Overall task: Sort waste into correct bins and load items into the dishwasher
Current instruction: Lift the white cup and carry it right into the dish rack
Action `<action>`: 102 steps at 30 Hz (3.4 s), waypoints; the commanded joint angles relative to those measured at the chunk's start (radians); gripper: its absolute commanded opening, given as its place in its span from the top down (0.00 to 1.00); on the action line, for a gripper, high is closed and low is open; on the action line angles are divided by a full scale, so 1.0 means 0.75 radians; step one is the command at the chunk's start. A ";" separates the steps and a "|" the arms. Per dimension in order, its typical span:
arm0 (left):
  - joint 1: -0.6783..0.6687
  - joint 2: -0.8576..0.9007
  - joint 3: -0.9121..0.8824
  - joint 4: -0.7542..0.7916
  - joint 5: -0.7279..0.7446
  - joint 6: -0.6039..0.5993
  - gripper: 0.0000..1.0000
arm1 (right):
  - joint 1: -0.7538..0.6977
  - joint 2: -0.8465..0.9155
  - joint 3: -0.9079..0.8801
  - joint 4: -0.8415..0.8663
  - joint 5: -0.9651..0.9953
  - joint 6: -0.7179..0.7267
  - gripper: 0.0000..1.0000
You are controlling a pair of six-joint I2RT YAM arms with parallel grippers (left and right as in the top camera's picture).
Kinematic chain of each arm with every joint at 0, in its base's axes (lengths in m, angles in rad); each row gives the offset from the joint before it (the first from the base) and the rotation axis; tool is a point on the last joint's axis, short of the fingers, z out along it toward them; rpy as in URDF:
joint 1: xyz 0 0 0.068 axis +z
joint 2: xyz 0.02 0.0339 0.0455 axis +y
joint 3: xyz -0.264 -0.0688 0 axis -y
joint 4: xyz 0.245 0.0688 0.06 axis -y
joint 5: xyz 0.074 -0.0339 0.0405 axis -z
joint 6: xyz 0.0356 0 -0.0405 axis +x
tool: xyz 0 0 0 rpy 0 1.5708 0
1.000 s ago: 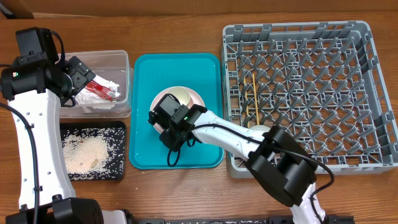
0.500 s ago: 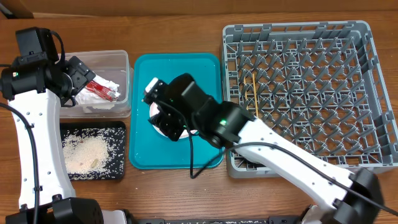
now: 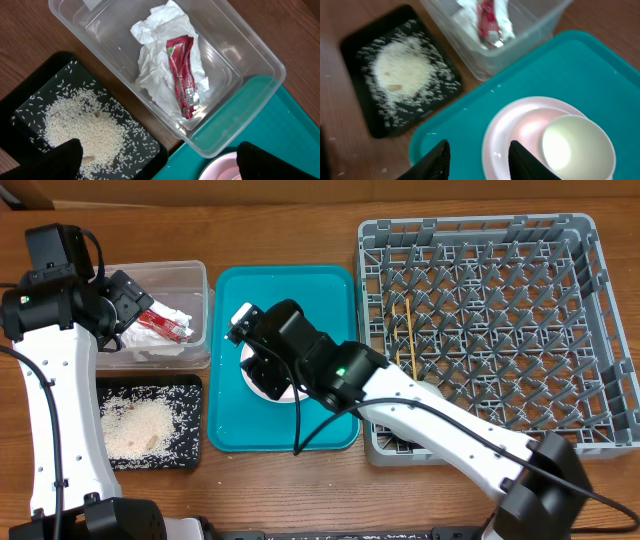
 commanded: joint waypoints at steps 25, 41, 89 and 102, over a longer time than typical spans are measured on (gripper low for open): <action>-0.009 0.004 0.024 0.002 0.001 -0.027 0.00 | -0.061 0.329 0.002 0.131 0.344 -0.005 0.64; -0.009 0.004 0.024 0.002 0.001 -0.027 0.00 | -0.080 0.329 0.002 0.086 0.339 -0.004 0.76; -0.009 0.004 0.024 0.002 0.001 -0.027 0.00 | -1.167 -0.336 -0.122 -0.336 -1.410 0.298 0.96; -0.009 0.004 0.024 0.002 0.001 -0.027 0.00 | -1.276 -0.307 -0.480 -0.057 -1.543 0.314 0.96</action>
